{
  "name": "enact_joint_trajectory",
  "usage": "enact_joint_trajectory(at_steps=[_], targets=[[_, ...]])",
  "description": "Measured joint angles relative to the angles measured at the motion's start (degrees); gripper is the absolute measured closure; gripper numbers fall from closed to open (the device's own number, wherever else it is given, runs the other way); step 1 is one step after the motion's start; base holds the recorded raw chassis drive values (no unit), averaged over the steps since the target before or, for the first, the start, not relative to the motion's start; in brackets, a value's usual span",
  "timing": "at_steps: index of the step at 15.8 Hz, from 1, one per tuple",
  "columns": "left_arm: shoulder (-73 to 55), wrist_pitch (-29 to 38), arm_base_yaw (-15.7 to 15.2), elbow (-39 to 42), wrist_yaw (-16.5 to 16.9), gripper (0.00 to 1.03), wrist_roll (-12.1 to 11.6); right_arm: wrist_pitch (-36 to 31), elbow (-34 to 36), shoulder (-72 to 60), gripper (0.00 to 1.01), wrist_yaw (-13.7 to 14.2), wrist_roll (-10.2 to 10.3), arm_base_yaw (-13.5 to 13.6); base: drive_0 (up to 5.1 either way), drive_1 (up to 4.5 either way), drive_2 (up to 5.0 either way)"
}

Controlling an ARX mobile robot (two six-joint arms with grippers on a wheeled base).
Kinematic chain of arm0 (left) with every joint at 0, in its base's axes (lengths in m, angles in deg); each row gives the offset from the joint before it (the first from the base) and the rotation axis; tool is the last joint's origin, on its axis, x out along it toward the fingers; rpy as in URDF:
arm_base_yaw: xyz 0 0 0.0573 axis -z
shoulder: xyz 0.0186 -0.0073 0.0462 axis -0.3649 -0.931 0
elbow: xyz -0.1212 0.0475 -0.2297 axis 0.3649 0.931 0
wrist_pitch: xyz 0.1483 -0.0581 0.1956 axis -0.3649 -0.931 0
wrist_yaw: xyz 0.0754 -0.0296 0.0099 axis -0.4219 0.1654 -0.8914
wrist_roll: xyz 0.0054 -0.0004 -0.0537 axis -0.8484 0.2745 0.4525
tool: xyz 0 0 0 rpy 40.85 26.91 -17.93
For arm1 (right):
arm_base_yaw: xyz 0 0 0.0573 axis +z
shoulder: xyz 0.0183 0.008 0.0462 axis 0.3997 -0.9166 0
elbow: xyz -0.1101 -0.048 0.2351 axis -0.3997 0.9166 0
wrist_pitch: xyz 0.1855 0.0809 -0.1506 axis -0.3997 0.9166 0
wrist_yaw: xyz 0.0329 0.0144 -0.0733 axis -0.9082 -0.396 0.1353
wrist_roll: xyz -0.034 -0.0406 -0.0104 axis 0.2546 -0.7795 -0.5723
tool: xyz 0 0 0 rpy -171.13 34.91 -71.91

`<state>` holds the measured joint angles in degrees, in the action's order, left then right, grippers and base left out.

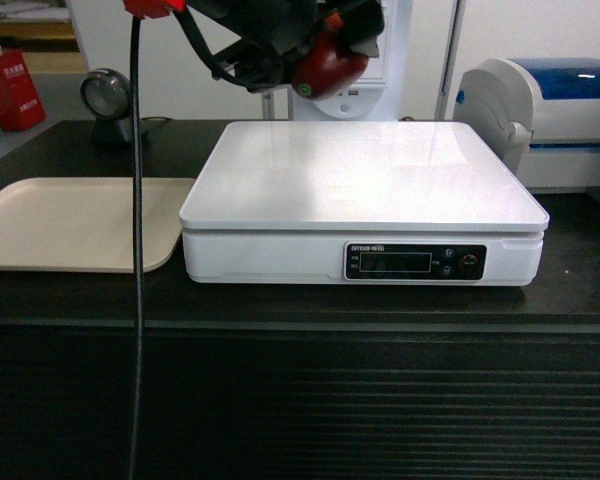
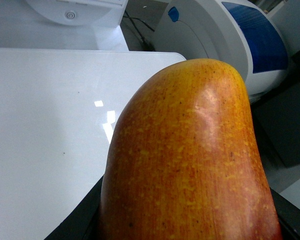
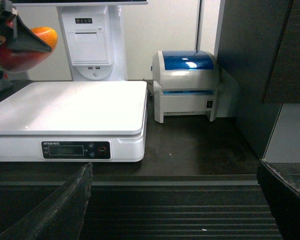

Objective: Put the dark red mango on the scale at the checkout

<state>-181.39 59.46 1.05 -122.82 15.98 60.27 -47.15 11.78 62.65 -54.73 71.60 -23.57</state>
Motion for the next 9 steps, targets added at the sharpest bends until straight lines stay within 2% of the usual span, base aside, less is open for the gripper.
enact_joint_trajectory(at_steps=[2,3,4,5,6,9], targets=[[-1.8,-1.5,1.6,-2.3,-1.7,0.43,2.0,0.0,0.0,0.0,0.03,0.0,0.0,0.0,0.0,0.00,0.0],[-3.8,-3.3,2.8,-5.2,-3.2,0.43,4.2,0.0,0.0,0.0,0.03,0.0,0.0,0.0,0.0,0.00,0.0],[-7.3,-6.6,4.5,-9.5,-6.1,0.43,7.2,0.0,0.0,0.0,0.03,0.0,0.0,0.0,0.0,0.00,0.0],[-9.3,-8.9,5.3,-11.8,-8.0,0.43,8.8,0.0,0.0,0.0,0.03,0.0,0.0,0.0,0.0,0.00,0.0],[-11.9,-11.5,6.0,-14.8,-10.2,0.43,10.2,0.0,0.0,0.0,0.03,0.0,0.0,0.0,0.0,0.00,0.0],[-17.1,-18.3,6.3,-22.2,-13.9,0.43,13.6,0.0,0.0,0.0,0.03,0.0,0.0,0.0,0.0,0.00,0.0]])
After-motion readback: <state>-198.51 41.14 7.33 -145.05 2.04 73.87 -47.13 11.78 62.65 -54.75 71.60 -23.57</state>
